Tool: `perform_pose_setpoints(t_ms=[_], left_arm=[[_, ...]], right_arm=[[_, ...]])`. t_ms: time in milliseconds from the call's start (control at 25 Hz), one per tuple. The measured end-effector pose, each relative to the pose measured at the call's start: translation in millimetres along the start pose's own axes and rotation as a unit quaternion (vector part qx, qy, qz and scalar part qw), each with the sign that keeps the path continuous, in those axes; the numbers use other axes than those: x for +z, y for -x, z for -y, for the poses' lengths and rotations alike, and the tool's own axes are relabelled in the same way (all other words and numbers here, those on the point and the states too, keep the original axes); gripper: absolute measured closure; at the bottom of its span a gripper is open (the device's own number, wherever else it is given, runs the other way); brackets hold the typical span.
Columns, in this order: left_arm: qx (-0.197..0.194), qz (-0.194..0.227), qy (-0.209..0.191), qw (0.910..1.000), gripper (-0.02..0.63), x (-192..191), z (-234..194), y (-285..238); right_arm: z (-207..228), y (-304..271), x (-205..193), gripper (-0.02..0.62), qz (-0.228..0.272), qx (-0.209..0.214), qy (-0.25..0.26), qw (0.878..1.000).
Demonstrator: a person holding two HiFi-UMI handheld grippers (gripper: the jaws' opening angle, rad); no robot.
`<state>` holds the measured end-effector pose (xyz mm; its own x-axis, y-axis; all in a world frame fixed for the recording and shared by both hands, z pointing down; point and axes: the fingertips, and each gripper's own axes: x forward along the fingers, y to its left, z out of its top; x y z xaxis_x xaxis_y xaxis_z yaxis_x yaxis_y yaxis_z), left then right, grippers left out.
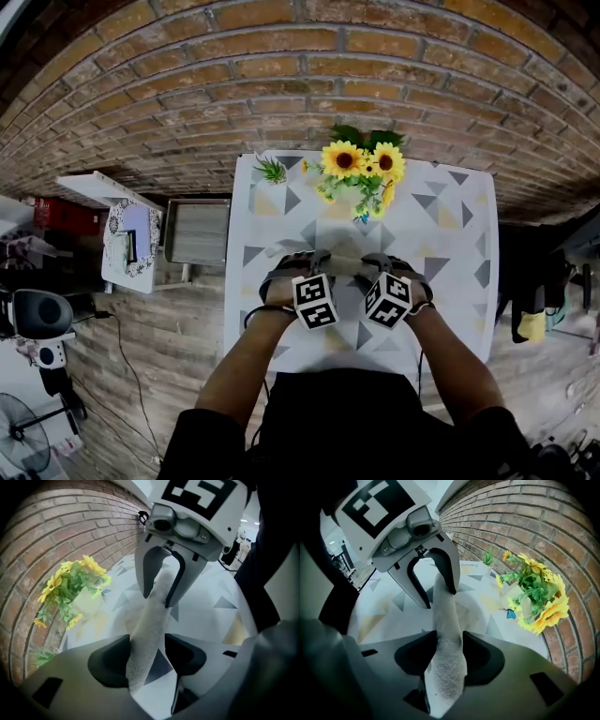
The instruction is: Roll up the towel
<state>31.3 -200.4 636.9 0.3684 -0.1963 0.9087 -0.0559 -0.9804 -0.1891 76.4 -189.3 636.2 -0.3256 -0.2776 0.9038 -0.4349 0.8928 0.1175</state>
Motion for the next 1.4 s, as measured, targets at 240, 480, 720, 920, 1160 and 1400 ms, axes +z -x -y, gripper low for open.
perform_pose_setpoints(t_ms=[240,480,720,920,1160,1400], left_arm=[[-0.02,-0.017,-0.03,0.9992,0.371,-6.6,17.1,-4.0],[-0.027,-0.008,-0.036,0.999,0.451,-13.5,47.9,6.4],[-0.034,0.006,-0.041,0.9986,0.482,-21.9,90.1,23.4],[-0.008,-0.004,-0.036,0.9993,0.52,-36.2,109.4,22.2],[0.101,-0.001,-0.021,0.9946,0.43,-24.1,75.0,39.0],[0.097,-0.03,-0.026,0.9945,0.407,-21.6,67.8,22.4]], right_arm=[[-21.0,2.6,-2.8,0.443,-0.007,0.023,0.004,1.0],[-53.8,10.7,-9.4,0.459,-0.011,0.02,-0.009,1.0],[-101.6,18.0,-19.0,0.465,-0.022,0.02,-0.025,0.999],[-115.7,23.7,-32.5,0.408,-0.023,-0.034,-0.02,0.999],[-73.0,34.7,-32.0,0.359,0.011,-0.109,-0.036,0.993],[-63.3,16.7,-38.1,0.347,-0.006,-0.084,-0.03,0.996]])
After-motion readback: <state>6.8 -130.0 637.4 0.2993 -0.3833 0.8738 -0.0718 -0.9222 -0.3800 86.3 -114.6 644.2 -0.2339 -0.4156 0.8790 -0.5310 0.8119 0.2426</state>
